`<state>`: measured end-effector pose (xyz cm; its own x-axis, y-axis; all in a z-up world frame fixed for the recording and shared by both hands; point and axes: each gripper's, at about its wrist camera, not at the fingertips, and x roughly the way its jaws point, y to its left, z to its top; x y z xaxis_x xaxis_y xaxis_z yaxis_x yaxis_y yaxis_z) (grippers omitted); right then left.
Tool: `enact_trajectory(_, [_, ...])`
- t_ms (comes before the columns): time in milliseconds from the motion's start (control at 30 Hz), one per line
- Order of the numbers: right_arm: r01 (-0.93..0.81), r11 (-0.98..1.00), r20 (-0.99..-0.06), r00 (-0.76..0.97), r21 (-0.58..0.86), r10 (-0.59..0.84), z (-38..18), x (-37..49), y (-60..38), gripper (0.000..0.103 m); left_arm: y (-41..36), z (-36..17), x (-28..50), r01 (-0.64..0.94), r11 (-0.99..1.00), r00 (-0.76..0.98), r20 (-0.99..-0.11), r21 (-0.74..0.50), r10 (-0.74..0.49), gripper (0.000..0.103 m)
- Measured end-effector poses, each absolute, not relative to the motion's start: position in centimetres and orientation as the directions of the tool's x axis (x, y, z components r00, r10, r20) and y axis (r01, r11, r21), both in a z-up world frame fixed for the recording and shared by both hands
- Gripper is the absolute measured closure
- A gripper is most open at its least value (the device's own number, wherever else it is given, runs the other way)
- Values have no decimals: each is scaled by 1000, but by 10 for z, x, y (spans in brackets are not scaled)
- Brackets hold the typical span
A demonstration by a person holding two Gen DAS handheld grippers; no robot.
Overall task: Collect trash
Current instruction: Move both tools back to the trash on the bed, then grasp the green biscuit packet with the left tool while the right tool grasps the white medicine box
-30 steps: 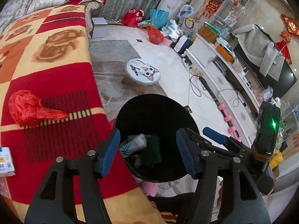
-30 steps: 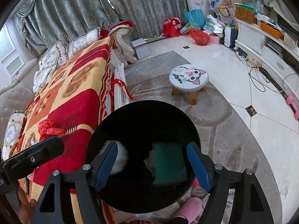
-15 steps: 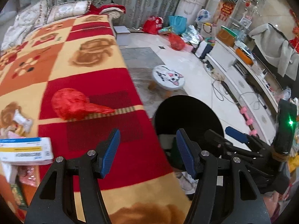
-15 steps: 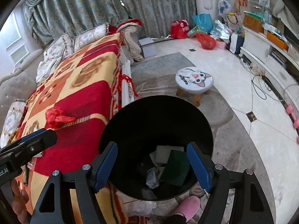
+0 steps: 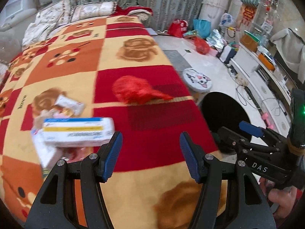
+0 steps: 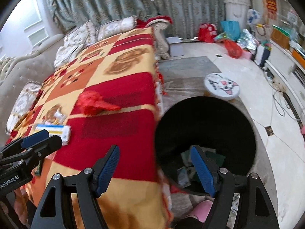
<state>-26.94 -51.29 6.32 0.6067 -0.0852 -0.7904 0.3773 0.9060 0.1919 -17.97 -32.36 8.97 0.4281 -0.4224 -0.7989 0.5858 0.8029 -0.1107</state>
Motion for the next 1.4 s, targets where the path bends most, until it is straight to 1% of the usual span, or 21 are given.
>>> enact_trajectory(233, [273, 945, -801, 598, 180, -20, 58, -246, -465, 28, -252, 76, -168, 498, 864, 456, -826, -73, -332, 42])
enact_trajectory(500, [164, 974, -814, 580, 156, 33, 53, -216, -420, 28, -175, 58, -150, 363, 929, 470, -846, -74, -252, 42])
enact_trajectory(700, [142, 979, -828, 559, 144, 40, 48, -188, -402, 28, -154, 41, -142, 316, 946, 453, -865, -70, -216, 42])
enact_trajectory(1067, [116, 983, -821, 568, 145, 54, 46, -89, -378, 28, -144, 29, -138, 310, 946, 416, -880, -98, -228, 42])
enact_trajectory(1133, [79, 984, -827, 554, 160, 90, 40, -73, -373, 28, -139, 29, -136, 302, 947, 413, -881, -108, -232, 42])
enact_trajectory(1233, [-4, 979, -862, 472, 204, 182, 26, -67, -366, 28, -132, 30, -134, 294, 949, 416, -879, -115, -235, 42])
enact_trajectory(1400, [-82, 964, -887, 380, 251, 263, 19, -103, -360, 28, -122, 30, -130, 275, 954, 423, -875, -122, -234, 42])
